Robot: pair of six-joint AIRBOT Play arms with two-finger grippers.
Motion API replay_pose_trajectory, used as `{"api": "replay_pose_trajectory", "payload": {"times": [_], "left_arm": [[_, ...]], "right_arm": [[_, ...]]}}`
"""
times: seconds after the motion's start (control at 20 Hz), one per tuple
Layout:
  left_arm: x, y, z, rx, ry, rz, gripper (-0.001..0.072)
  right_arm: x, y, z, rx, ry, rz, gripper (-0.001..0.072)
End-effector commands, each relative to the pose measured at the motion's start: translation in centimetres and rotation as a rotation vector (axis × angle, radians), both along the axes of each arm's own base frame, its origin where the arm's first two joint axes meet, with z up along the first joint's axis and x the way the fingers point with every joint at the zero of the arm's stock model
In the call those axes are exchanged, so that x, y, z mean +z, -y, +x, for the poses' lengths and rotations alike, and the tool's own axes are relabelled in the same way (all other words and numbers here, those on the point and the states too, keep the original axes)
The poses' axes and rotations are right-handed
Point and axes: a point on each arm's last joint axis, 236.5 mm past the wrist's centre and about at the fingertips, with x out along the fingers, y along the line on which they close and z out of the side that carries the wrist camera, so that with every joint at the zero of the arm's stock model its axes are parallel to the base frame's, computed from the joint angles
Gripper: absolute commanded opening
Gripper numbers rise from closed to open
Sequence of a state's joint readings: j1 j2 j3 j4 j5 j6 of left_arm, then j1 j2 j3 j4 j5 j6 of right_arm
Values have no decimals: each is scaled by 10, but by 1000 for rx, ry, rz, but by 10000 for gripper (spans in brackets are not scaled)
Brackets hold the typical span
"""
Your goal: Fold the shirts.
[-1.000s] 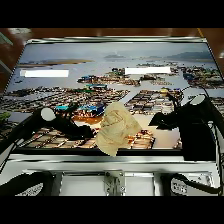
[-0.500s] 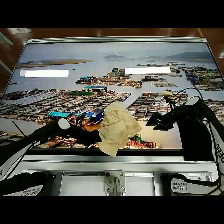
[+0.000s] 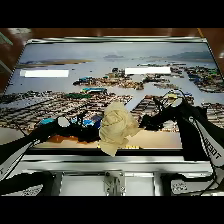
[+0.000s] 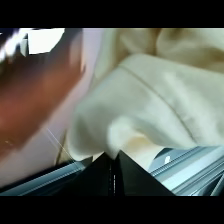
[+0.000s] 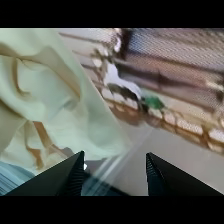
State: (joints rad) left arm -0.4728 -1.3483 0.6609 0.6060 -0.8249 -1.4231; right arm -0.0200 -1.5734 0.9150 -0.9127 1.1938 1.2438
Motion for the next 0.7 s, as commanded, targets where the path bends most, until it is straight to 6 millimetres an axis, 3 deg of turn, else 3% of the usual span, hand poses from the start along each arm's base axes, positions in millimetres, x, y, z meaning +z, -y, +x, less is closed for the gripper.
{"api": "replay_pose_trajectory", "payload": {"times": [0.0,0.1,0.25,0.4,0.5,0.55,0.65], "left_arm": [[12,3,8,-32,53,-22,36],[19,6,14,-38,77,-31,36],[30,12,25,-45,115,-47,36],[68,14,52,-64,252,-71,34],[126,7,82,-61,425,-89,34],[172,0,98,-45,546,-106,34],[283,-20,119,8,817,-157,35]], "right_arm": [[-10,-8,5,18,32,-30,497],[-12,-14,7,23,48,-36,485],[-11,-20,5,45,52,-35,67],[13,-22,8,120,95,-12,58],[52,-20,25,173,212,-20,57],[83,-17,38,194,308,-39,56],[167,-10,65,225,562,-88,56]]}}
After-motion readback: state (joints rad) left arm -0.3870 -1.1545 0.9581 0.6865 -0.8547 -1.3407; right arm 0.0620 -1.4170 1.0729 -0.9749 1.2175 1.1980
